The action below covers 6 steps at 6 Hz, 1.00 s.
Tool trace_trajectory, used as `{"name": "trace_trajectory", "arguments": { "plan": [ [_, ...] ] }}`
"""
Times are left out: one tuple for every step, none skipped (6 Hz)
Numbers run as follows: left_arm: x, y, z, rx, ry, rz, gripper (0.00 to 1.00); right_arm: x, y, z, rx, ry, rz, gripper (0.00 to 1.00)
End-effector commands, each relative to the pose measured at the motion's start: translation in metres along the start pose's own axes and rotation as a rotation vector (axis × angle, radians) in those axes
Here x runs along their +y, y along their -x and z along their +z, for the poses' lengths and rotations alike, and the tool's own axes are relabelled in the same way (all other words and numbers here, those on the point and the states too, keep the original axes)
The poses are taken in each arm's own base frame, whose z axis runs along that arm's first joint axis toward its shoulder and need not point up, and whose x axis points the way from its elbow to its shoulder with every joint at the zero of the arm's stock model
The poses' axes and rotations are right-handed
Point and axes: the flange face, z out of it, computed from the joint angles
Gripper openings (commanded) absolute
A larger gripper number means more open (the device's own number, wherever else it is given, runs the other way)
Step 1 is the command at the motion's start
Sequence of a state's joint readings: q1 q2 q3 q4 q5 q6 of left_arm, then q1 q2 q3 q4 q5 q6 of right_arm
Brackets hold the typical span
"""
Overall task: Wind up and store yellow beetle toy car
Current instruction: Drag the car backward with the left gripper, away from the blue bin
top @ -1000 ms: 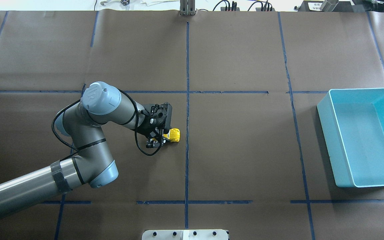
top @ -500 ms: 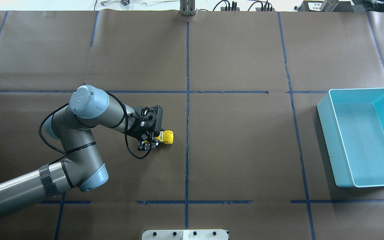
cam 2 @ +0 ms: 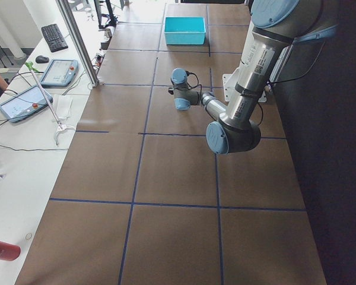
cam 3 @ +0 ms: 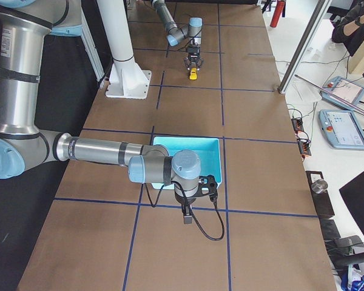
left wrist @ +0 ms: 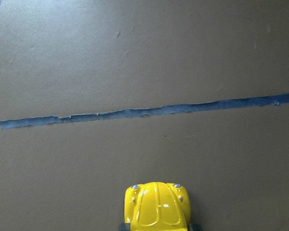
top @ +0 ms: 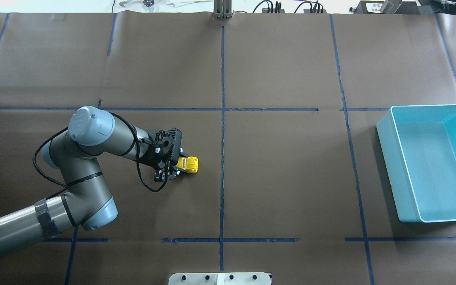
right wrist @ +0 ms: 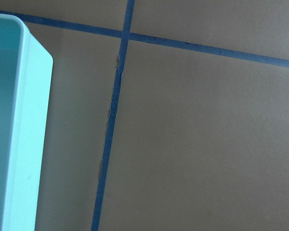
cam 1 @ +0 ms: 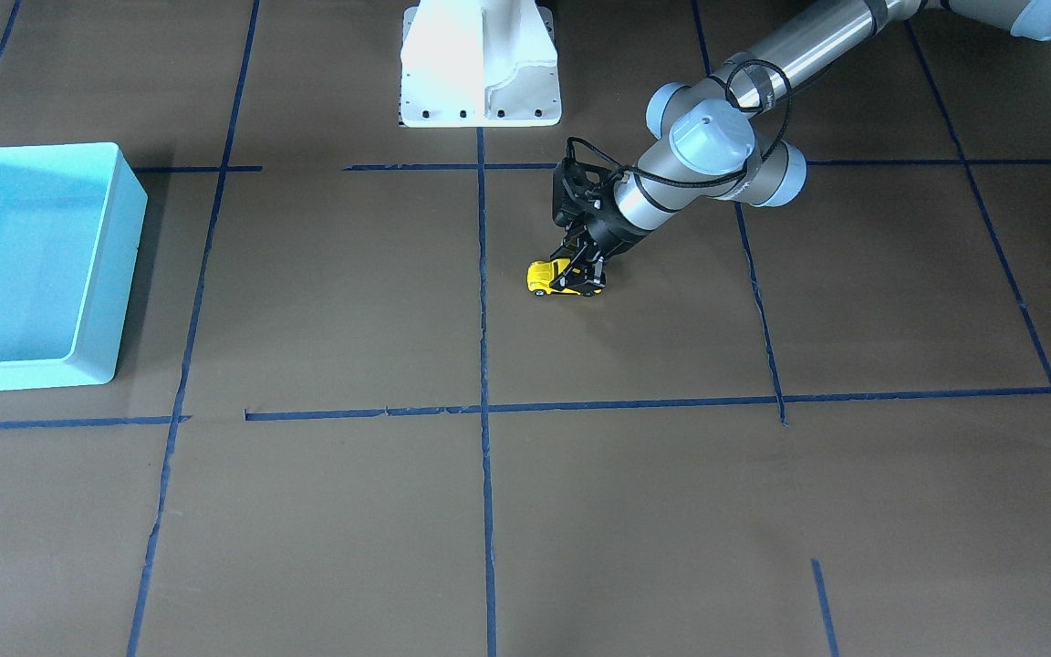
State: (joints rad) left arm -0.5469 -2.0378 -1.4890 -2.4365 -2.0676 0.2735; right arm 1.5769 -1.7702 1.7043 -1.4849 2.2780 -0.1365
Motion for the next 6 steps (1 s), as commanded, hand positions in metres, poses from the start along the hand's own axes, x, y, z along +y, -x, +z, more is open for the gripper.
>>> {"name": "trace_trajectory", "arguments": {
  "plan": [
    [0.013, -0.006, -0.003, 0.0, -0.002, 0.001, 0.05, 0.0, 0.0, 0.0, 0.0, 0.0, 0.0, 1.0],
    [0.015, -0.004, -0.008, -0.008, -0.004, 0.0, 0.05, 0.0, 0.0, 0.0, 0.0, 0.0, 0.0, 1.0],
    [0.028, -0.006, -0.014, -0.014, -0.011, 0.001, 0.06, 0.0, 0.0, 0.0, 0.0, 0.0, 0.0, 1.0],
    [0.045, -0.004, -0.026, -0.03, -0.008, -0.003, 0.08, 0.0, 0.0, 0.0, 0.0, 0.0, 0.0, 1.0],
    [0.065, -0.009, -0.035, -0.042, -0.025, 0.007, 0.15, 0.0, 0.0, 0.0, 0.0, -0.001, -0.001, 1.0],
    [0.088, -0.009, -0.066, -0.053, -0.026, -0.003, 0.99, 0.0, 0.0, 0.0, 0.0, -0.001, -0.001, 1.0]
  ]
}}
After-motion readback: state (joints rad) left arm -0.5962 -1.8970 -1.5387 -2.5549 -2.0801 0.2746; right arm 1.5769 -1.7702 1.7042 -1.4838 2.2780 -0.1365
